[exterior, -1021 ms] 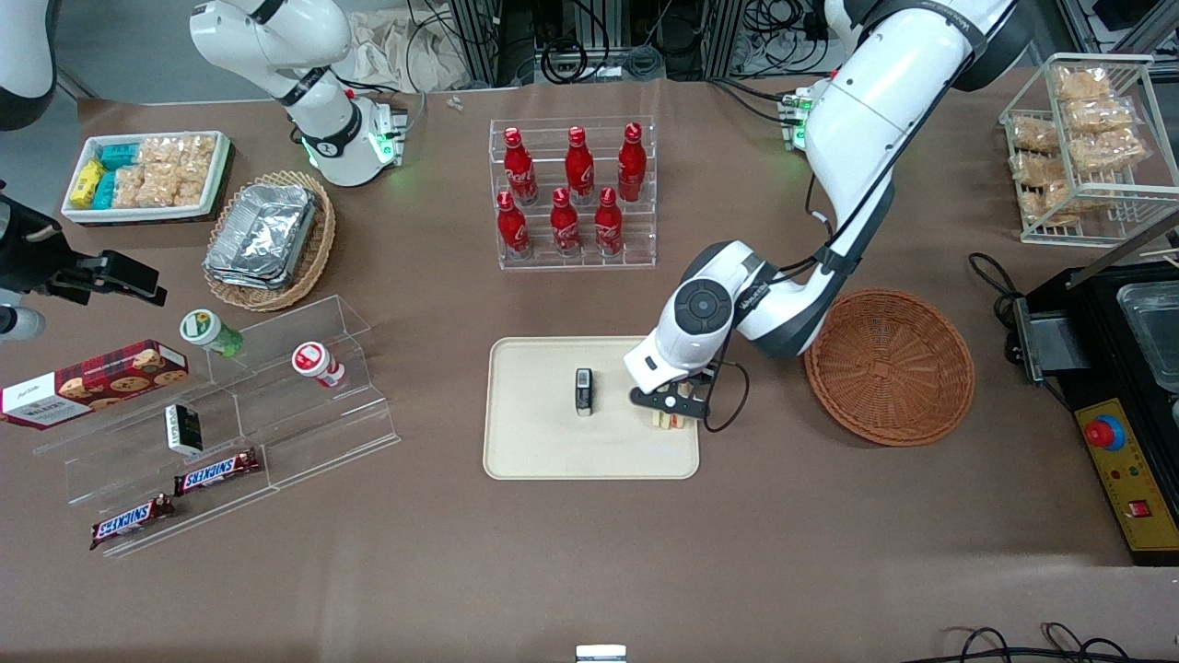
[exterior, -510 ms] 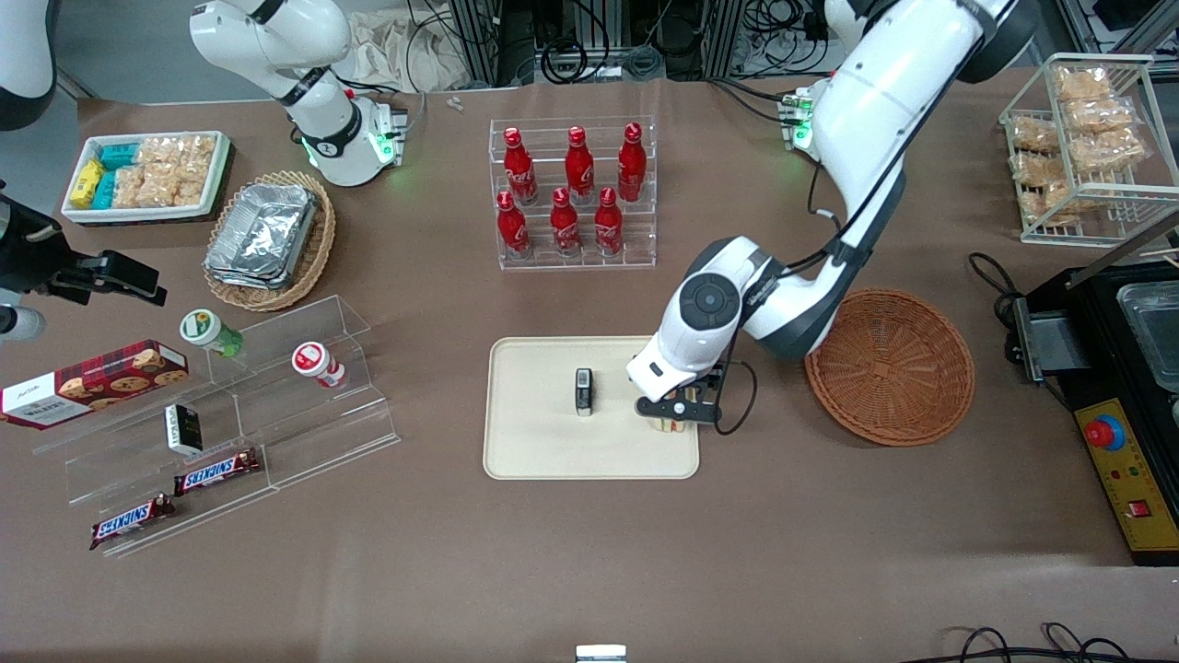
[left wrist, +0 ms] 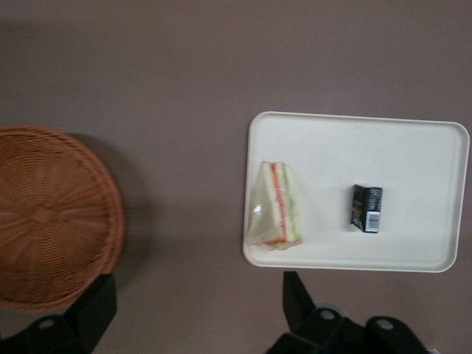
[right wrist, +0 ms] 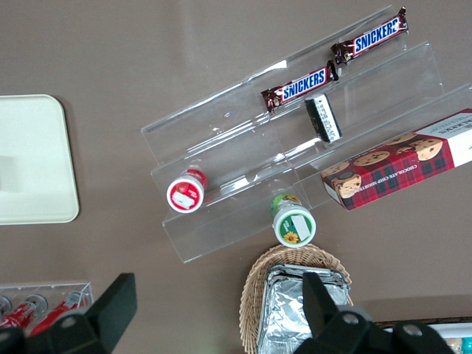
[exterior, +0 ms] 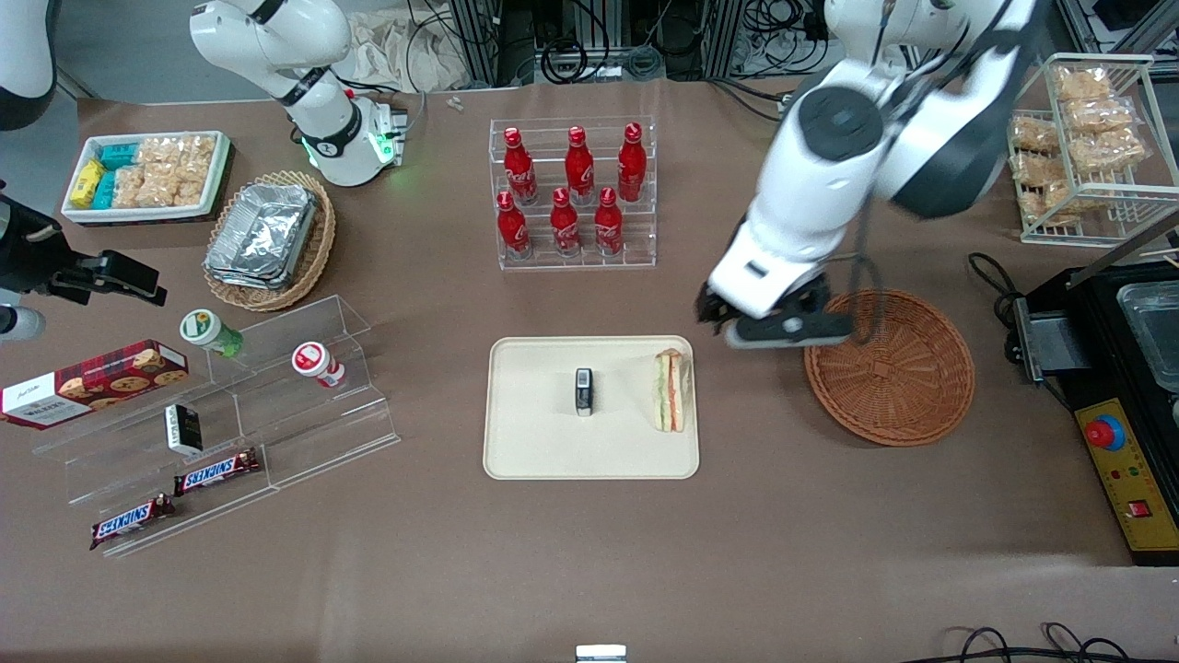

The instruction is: Place sandwich from basket to tray

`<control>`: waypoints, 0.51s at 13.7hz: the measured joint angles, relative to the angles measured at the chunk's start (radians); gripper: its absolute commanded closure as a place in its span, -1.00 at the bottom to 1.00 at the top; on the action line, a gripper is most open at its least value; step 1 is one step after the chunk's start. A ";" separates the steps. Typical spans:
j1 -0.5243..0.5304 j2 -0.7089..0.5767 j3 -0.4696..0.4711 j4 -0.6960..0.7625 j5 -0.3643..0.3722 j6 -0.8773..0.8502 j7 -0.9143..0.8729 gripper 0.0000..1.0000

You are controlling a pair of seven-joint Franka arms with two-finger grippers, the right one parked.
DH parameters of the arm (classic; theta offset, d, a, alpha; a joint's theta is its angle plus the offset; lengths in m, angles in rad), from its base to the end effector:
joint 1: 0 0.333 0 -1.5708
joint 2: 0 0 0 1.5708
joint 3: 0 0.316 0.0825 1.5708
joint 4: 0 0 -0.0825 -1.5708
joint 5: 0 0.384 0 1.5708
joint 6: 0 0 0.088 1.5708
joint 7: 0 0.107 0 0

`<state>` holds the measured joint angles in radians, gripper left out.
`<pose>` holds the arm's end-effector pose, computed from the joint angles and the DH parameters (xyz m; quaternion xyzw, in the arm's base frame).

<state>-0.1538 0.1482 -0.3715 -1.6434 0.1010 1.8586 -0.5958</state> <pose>0.5417 -0.2898 0.5347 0.9987 0.0256 0.0446 0.0018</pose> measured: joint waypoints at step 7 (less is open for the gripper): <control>0.169 -0.201 0.220 -0.003 -0.162 -0.244 0.383 -1.00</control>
<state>0.0151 -0.0532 -0.1518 -1.6466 -0.0608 1.6142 -0.2126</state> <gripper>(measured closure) 0.000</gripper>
